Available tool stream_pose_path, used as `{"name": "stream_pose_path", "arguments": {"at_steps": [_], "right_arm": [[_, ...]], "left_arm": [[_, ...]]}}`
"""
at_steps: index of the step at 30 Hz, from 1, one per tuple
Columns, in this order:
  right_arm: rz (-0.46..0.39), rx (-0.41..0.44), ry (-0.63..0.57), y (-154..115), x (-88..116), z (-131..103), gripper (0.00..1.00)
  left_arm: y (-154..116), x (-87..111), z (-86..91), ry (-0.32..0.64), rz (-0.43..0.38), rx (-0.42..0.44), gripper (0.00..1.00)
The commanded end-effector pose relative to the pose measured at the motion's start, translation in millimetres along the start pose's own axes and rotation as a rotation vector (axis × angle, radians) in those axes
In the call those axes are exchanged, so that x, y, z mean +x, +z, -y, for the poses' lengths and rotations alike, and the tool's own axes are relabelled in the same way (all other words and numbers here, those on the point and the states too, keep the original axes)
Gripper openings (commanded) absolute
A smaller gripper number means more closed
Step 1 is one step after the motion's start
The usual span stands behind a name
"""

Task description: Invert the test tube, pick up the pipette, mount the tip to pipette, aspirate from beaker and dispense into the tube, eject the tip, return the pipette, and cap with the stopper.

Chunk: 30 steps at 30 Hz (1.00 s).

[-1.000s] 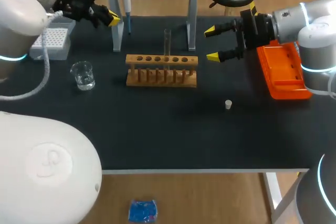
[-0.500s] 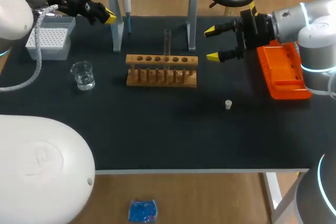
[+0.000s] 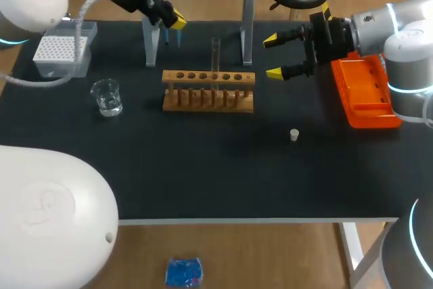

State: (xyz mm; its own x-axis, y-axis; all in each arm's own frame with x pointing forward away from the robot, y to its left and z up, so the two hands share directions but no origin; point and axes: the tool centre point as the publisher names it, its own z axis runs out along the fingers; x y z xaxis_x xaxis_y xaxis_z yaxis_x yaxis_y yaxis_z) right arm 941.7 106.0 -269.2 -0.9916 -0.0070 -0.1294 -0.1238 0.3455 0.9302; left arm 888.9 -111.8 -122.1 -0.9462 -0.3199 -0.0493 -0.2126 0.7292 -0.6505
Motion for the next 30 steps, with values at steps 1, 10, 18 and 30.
{"name": "stream_pose_path", "arguments": {"at_steps": [1,10,18,30], "right_arm": [[0.000,0.000,-0.001,0,0,1,1.00],[0.000,0.000,-0.001,0,0,1,1.00],[0.000,0.000,-0.001,0,0,1,1.00],[0.000,0.000,-0.001,0,0,1,1.00]], "left_arm": [[16,6.0,9.4,-0.008,0.003,-0.014,0.00],[37,26.0,11.1,-0.025,-0.009,0.020,0.00],[57,30.8,3.4,0.036,-0.068,0.072,0.00],[56,28.5,-0.9,0.036,-0.130,0.032,0.00]]}}
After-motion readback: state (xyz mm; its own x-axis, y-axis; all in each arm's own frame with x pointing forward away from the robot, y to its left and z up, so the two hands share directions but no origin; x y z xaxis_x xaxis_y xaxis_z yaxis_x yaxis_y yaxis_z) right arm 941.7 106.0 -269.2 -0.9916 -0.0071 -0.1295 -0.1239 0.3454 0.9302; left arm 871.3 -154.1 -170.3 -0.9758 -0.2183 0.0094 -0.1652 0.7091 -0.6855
